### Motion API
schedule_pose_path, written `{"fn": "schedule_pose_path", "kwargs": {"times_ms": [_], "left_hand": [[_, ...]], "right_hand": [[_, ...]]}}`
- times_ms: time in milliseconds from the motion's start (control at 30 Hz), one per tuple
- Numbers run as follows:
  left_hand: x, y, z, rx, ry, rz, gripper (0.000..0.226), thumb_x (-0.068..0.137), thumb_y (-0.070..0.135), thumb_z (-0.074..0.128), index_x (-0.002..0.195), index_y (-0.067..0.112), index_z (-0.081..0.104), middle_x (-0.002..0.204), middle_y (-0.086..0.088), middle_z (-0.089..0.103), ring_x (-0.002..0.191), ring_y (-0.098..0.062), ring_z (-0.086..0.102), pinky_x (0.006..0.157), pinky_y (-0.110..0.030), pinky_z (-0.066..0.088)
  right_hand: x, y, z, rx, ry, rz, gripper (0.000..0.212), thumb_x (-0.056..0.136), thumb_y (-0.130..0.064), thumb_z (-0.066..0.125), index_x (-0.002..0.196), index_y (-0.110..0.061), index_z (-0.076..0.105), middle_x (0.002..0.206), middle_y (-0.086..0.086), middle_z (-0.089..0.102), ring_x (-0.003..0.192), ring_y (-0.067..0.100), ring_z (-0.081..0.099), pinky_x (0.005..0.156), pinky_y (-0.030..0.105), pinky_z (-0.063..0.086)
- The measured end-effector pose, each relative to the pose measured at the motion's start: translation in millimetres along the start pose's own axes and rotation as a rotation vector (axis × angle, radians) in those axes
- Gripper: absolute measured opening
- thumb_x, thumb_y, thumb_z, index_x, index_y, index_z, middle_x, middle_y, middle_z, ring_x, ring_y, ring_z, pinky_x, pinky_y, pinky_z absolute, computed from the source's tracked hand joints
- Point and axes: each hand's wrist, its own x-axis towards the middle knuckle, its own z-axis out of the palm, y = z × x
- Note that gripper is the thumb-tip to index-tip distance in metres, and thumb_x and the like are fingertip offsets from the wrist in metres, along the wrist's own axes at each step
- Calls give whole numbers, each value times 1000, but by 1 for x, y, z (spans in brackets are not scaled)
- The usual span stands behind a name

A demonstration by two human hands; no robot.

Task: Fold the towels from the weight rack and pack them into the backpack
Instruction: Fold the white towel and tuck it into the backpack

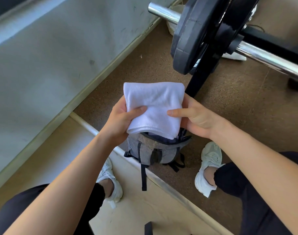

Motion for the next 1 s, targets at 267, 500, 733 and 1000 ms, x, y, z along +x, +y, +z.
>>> {"fn": "schedule_pose_path", "kwargs": {"times_ms": [267,500,733,1000], "left_hand": [[0,5,-2,-69,-110,8,50,98,-4,54,147,-3,45,138,-27,60,120,-35,64,94,-40,56],[1,12,-17,-196,-263,-61,47,83,-1,67,127,-8,50,125,-27,60,110,-39,63,94,-47,56],[-8,27,-6,-329,-288,-153,34,81,19,36,69,9,67,118,-18,70,101,-35,59,79,-37,50],[-1,8,-3,105,-191,-277,10,76,26,78,86,24,75,92,-1,72,81,-15,70,69,-30,56]], "right_hand": [[-3,-6,-2,-10,-12,-80,64,85,10,63,142,-17,49,126,13,64,119,29,64,103,53,48],[-7,-13,-1,32,-10,-131,45,83,15,56,115,-16,65,101,5,72,94,19,70,80,34,59],[-1,-4,-6,-154,66,-154,25,91,15,54,97,-1,71,117,19,67,103,35,65,86,51,54],[3,11,-5,-524,131,-338,51,79,24,56,76,-21,78,116,12,70,111,25,66,95,40,55]]}}
